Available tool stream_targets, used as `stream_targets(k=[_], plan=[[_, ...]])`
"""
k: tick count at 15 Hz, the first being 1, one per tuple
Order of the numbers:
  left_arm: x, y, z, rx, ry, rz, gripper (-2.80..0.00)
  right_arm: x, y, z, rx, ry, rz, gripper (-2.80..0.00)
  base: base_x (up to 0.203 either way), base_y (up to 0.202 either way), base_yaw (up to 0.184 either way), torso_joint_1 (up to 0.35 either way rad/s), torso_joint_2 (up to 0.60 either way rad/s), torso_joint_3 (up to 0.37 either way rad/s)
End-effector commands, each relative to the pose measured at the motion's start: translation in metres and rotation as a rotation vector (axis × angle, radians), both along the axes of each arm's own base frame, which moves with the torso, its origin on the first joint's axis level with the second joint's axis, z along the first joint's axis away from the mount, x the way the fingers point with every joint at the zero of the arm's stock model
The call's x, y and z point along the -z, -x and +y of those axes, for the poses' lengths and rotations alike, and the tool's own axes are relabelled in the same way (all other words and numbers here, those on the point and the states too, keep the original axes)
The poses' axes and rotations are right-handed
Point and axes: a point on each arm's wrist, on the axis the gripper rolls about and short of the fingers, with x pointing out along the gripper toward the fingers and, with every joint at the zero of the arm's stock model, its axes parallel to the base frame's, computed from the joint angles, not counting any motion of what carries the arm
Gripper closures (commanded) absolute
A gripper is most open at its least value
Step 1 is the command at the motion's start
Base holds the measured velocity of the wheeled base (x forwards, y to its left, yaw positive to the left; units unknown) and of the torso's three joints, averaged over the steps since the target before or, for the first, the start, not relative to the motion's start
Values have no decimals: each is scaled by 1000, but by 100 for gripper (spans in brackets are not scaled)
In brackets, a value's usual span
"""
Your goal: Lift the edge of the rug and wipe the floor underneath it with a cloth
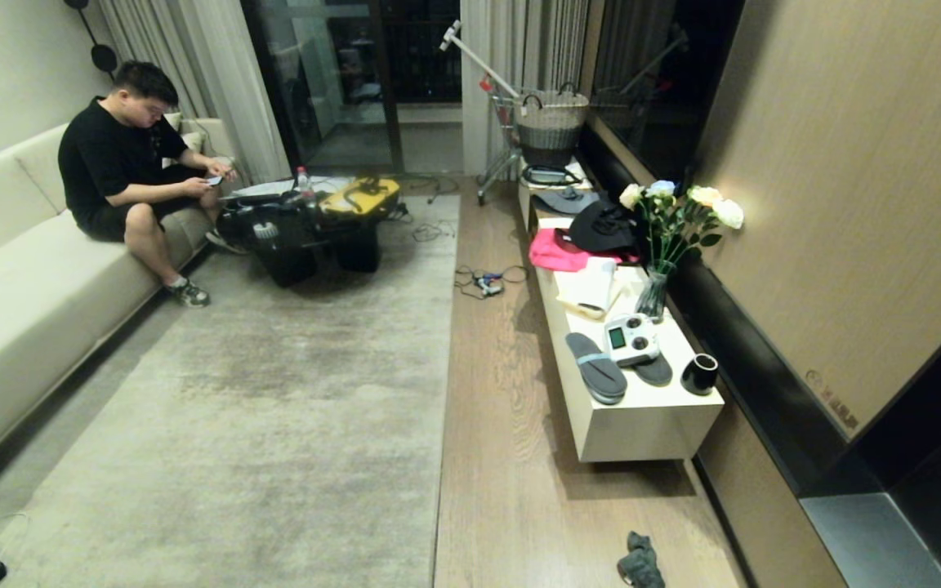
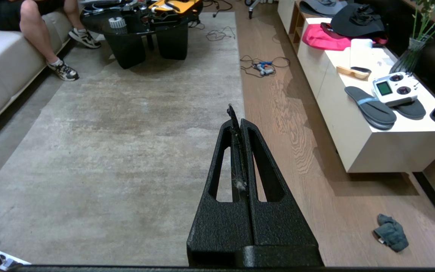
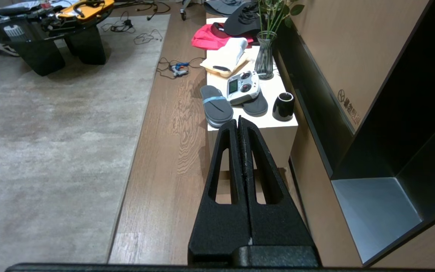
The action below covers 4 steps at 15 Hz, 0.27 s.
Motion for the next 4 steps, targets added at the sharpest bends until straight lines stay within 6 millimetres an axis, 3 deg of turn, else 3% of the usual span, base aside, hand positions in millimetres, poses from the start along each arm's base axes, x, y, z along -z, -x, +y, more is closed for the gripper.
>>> stream_targets(k=[1,4], plan=[[0,0,0,-1,0,1,0,0,0,0,4,-8,-1,0,0,0,0,0,0,0],[0,0,0,-1,0,-1,0,0,0,0,4,-8,-1,0,0,0,0,0,0,0]])
